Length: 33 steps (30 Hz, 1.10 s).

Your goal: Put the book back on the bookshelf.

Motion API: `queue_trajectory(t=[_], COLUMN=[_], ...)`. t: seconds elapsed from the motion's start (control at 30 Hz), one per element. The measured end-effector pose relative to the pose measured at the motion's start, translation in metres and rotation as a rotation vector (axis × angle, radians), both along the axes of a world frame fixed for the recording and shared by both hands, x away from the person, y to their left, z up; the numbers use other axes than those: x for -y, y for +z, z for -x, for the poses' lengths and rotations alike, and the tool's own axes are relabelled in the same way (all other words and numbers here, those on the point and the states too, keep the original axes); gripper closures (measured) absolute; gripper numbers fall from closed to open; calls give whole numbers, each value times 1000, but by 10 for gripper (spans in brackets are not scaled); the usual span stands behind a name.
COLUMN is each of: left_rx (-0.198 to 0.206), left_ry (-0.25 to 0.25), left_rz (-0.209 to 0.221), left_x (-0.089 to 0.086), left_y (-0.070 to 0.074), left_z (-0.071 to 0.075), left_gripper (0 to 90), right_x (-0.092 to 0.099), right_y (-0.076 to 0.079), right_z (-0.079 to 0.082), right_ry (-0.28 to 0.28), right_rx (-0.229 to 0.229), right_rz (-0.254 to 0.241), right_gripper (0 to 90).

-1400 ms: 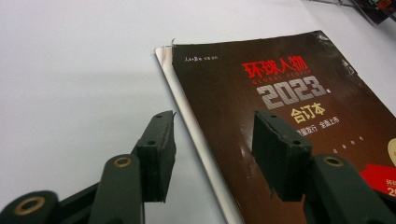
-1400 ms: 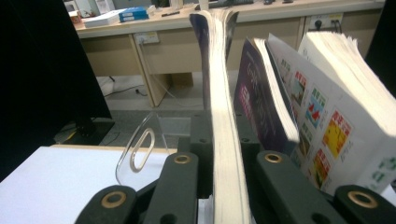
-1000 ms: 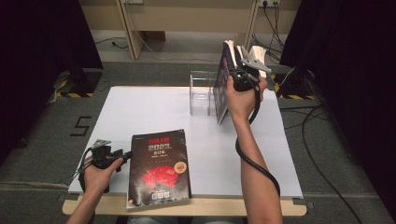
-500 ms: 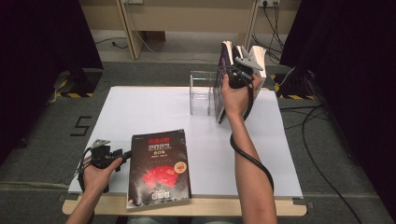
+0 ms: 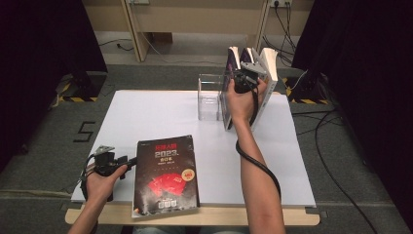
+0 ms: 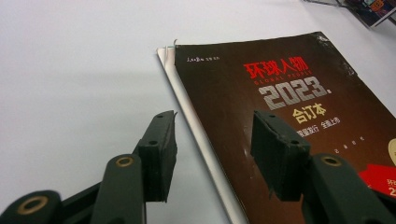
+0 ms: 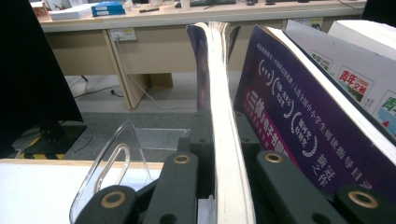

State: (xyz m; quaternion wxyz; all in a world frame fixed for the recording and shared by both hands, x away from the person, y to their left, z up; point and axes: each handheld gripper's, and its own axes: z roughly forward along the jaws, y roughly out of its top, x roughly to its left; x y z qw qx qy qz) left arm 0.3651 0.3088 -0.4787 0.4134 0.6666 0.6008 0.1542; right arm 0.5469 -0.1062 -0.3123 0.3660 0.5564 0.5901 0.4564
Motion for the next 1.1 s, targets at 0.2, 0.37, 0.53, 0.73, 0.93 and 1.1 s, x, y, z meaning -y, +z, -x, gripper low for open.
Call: queue_trajectory(t=[0.2, 0.37, 0.53, 0.73, 0.93, 1.1], left_rx=[0, -2, -3, -2, -1, 1], left_ry=[-2, -8, -9, -13, -18, -21], left_rz=[1, -1, -1, -2, -3, -2], left_x=[1, 3, 3, 5, 7, 7], left_y=[0, -1, -1, -1, -1, -1], left_z=[0, 0, 1, 1, 2, 2], left_gripper=[497, 498, 498, 499, 502, 503], right_x=[2, 5, 10, 21, 28, 40], right_y=[2, 5, 7, 11, 22, 25], right_z=[-3, -2, 5, 18, 40, 55], right_ry=[-2, 7, -9, -32, -39, -33], right_rx=[-29, -51, -52, -54, -16, -5], right_rz=[20, 47, 59, 91, 112, 92], right_gripper=[812, 758, 694, 670, 689, 773])
